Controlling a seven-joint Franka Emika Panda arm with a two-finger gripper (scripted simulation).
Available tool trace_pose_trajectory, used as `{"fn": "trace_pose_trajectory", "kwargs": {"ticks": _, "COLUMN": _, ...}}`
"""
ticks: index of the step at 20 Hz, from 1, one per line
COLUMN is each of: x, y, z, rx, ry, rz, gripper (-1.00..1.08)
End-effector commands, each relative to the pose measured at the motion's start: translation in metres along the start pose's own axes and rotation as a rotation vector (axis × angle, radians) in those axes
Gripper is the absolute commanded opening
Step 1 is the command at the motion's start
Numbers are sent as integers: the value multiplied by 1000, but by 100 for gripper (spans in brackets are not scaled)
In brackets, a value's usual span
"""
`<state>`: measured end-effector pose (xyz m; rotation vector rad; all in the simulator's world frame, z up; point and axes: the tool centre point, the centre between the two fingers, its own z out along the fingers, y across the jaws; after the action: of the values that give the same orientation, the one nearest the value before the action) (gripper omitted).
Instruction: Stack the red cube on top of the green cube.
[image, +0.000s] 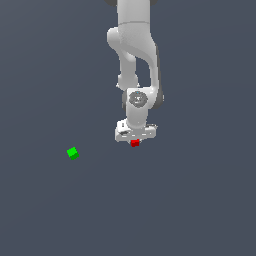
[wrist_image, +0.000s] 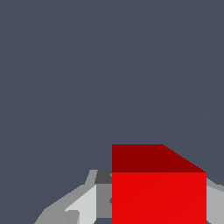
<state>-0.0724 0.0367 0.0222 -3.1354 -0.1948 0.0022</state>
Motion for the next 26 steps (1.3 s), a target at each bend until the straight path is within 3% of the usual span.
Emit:
{"fn": "trace_pose_trajectory", "kwargs": {"ticks": 1, "x": 0, "y": 0, "z": -5, "rx": 0, "ry": 1, "rz": 0, "gripper": -100}}
{"fn": "trace_pose_trajectory", "kwargs": {"ticks": 17, "x": 0, "y": 0, "z": -89, "rx": 0, "ry": 1, "rz": 0, "gripper": -100}}
{"fn": "trace_pose_trajectory", "kwargs": {"ticks": 26, "x": 1, "y": 0, "z": -99, "rx": 0, "ry": 1, "rz": 0, "gripper": -100}}
